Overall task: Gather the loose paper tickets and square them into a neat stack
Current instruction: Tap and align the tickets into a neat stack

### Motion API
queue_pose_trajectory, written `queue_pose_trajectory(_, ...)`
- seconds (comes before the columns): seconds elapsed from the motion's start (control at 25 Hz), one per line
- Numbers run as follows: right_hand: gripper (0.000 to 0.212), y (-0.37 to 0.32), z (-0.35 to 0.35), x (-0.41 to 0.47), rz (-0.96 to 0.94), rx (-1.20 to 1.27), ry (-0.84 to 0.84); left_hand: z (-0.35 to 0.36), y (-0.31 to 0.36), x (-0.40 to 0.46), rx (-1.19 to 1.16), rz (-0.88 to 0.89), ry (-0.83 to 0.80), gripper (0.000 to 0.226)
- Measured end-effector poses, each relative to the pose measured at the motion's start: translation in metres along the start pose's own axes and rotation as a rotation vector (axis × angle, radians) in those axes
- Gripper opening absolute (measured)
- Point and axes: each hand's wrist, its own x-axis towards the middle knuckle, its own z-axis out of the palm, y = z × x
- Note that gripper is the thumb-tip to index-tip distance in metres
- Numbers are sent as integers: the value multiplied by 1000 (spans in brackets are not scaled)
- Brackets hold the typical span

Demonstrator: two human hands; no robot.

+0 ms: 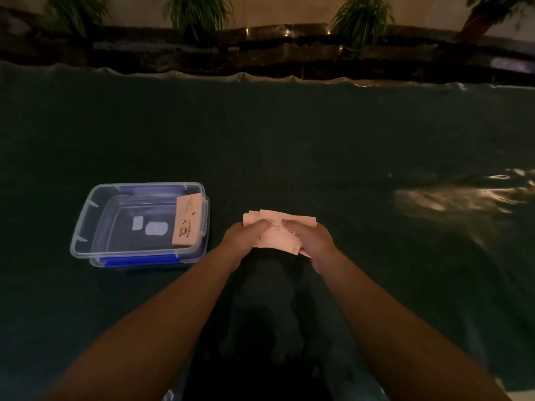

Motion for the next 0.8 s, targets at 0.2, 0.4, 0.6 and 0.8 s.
queue_pose_trajectory(0.2, 72, 2, 2, 13, 99, -76, 43, 7, 0, 14, 103, -59, 43, 105)
queue_pose_trajectory(0.4, 71, 2, 10, 19, 132, -52, 69, 13, 2, 19, -8, -68, 71, 61)
queue_pose_trajectory(0.6, 66, 6, 5, 20, 140, -26, 44, 11, 7, 15, -73, -69, 57, 50)
queue_pose_trajectory(0.8, 89, 23, -5, 11, 125, 127, -77, 0, 0, 3, -217, -49, -86, 51)
